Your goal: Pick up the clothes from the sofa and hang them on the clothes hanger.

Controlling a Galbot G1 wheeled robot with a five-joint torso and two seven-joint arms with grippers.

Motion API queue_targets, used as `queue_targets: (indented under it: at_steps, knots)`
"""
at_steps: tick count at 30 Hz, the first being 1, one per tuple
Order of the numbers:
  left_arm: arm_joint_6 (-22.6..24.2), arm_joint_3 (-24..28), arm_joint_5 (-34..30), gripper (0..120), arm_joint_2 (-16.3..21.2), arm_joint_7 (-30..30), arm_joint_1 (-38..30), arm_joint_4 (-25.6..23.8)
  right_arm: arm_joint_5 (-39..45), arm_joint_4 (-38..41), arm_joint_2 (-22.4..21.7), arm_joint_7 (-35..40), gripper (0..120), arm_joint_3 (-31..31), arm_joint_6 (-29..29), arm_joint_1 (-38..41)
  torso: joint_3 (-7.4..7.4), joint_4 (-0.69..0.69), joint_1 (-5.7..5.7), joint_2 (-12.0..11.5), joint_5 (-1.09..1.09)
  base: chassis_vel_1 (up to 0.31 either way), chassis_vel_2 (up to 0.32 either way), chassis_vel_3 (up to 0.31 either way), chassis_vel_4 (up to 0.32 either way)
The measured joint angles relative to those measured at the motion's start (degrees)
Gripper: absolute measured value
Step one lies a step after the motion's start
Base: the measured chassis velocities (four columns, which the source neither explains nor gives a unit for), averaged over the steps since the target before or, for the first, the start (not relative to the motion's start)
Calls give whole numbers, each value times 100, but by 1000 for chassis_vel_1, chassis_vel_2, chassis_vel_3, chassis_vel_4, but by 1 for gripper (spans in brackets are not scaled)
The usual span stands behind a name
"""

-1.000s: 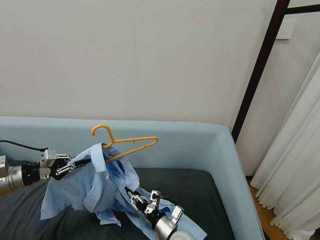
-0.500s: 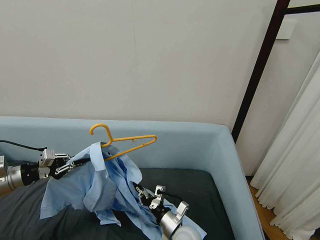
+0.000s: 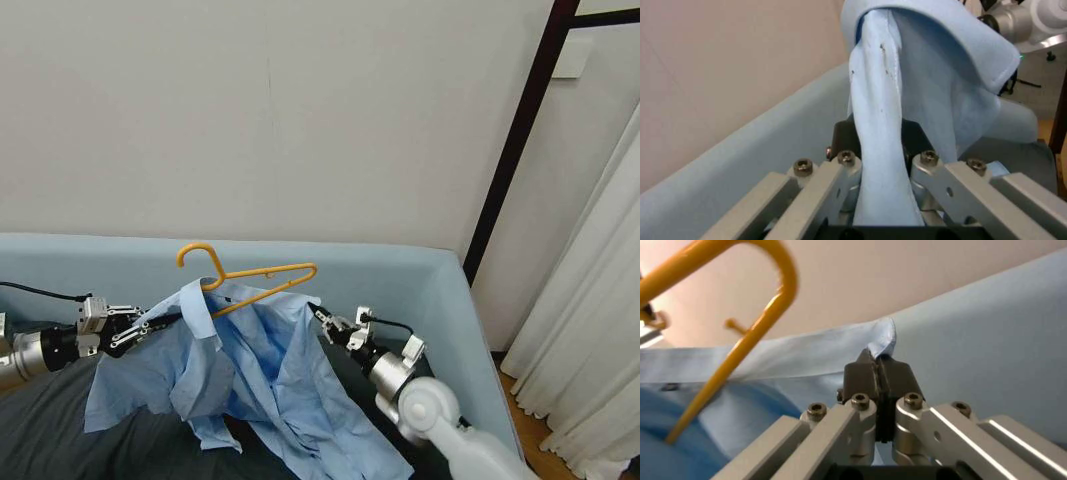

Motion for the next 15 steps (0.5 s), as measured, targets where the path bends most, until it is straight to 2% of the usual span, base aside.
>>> queue_targets:
  at_steps: [9,15]
  knots:
    - [0,4,138,6,-19,44,31,-93,105,141,9,-13,0,232,-41,264,0,1,0,0,0,0,0,0,0]
    - [-39,17,335,6,-101,-15,67,-32,87,462,-129,-739,0,382,151,253,0,0,0,0,-1,0,0,0,0]
